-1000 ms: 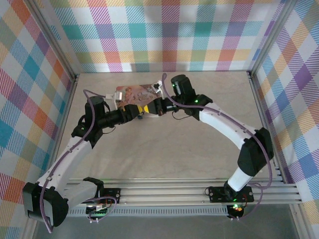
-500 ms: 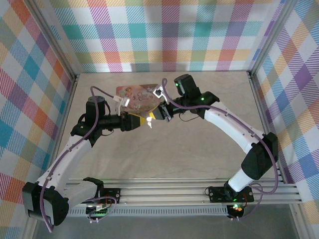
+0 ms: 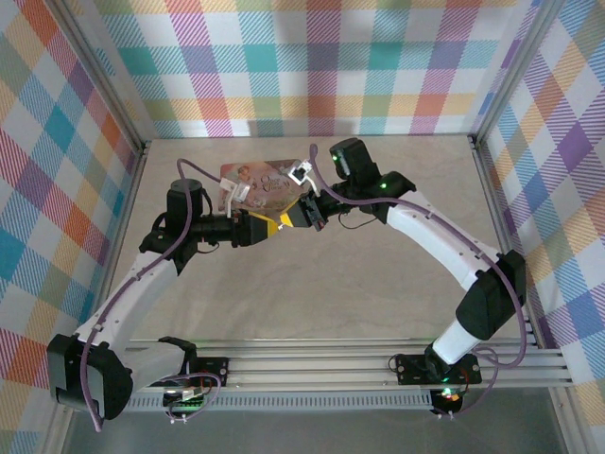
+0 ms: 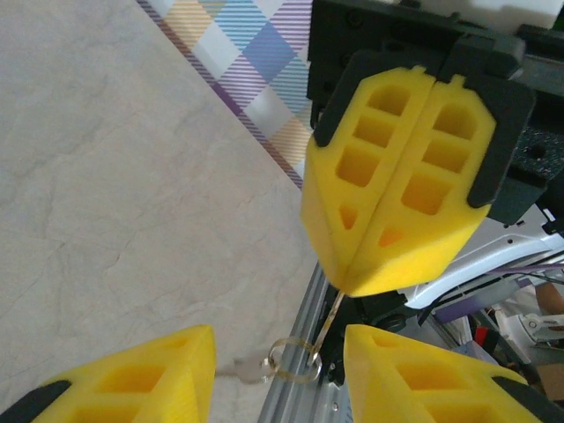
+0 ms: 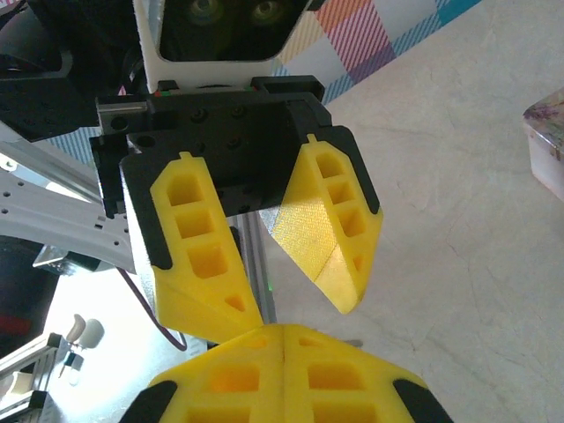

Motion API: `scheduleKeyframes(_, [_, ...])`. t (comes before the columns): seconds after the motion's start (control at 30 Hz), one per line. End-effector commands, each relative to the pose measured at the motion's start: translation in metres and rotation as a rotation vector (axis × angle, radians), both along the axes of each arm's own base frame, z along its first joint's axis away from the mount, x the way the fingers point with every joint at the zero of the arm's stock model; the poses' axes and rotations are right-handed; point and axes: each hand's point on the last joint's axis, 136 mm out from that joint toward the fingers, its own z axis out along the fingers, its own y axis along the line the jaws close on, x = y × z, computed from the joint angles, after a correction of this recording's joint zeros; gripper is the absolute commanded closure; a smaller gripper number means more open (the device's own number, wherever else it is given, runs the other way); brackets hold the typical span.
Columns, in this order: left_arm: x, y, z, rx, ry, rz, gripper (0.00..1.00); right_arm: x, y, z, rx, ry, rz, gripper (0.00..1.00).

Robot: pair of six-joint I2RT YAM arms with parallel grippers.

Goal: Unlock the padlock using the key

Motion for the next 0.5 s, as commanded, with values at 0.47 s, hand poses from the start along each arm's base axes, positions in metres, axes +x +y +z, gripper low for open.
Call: scheduleKeyframes(0.47, [-0.016, -0.013, -0.011, 0.001, 0.033, -0.108, 0.87, 0.007, -0.002, 0.006, 0.034, 0.063, -0.012, 1.00])
